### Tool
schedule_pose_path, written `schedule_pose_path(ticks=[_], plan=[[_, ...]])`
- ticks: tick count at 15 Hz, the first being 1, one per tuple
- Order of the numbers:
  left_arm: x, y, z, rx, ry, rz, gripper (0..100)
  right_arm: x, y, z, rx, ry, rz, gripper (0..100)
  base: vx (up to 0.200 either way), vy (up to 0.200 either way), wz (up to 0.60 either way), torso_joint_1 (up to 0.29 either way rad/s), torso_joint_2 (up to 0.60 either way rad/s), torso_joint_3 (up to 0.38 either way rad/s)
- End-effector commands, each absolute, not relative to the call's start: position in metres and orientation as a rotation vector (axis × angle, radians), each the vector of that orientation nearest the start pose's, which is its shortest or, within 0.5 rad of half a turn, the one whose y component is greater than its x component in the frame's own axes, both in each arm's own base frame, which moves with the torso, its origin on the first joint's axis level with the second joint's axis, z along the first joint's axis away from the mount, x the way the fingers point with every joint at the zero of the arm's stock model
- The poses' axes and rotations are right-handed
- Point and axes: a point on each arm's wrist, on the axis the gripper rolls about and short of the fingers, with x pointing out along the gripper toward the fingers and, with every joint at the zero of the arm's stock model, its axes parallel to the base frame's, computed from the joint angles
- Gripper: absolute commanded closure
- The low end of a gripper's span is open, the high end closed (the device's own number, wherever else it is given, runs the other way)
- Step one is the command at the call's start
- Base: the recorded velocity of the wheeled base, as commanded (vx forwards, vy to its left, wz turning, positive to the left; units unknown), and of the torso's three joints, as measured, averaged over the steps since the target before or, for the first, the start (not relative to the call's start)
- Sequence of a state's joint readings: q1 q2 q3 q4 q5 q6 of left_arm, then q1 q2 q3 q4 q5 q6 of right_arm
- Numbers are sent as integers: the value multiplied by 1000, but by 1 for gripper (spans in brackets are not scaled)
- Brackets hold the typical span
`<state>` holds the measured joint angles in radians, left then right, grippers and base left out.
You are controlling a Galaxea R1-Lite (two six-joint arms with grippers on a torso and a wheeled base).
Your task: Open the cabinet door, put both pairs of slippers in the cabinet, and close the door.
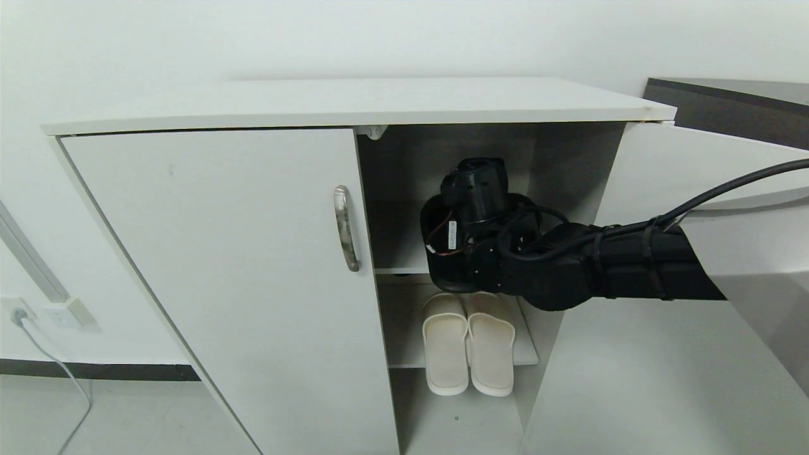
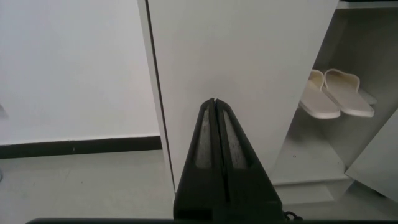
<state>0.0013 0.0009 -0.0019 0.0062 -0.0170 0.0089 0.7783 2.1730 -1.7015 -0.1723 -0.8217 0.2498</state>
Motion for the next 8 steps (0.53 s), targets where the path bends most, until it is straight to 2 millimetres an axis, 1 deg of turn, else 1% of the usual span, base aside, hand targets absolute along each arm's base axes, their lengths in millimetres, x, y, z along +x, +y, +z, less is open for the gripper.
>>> schedule_pose_path(ticks=[1, 2, 4, 5, 6, 8], plan=[[-23, 0, 75, 9, 6, -15, 100, 333, 307, 203, 32, 206, -64, 100, 0, 0, 0, 0, 0, 0], [-23, 0, 75, 9, 6, -15, 100, 334, 308, 202, 30, 207, -66, 0, 0, 0, 0, 0, 0, 0], [-23, 0, 75, 6, 6, -15, 100, 333, 308, 204, 30, 207, -64, 0, 0, 0, 0, 0, 0, 0], [-23, 0, 76, 6, 5, -15, 100, 329, 308, 205, 31, 208, -59, 0, 0, 0, 0, 0, 0, 0], [-23, 0, 75, 6, 6, -15, 100, 321, 308, 208, 30, 208, -50, 0, 0, 0, 0, 0, 0, 0], [-23, 0, 75, 6, 6, -15, 100, 295, 307, 218, 24, 207, -17, 0, 0, 0, 0, 0, 0, 0]])
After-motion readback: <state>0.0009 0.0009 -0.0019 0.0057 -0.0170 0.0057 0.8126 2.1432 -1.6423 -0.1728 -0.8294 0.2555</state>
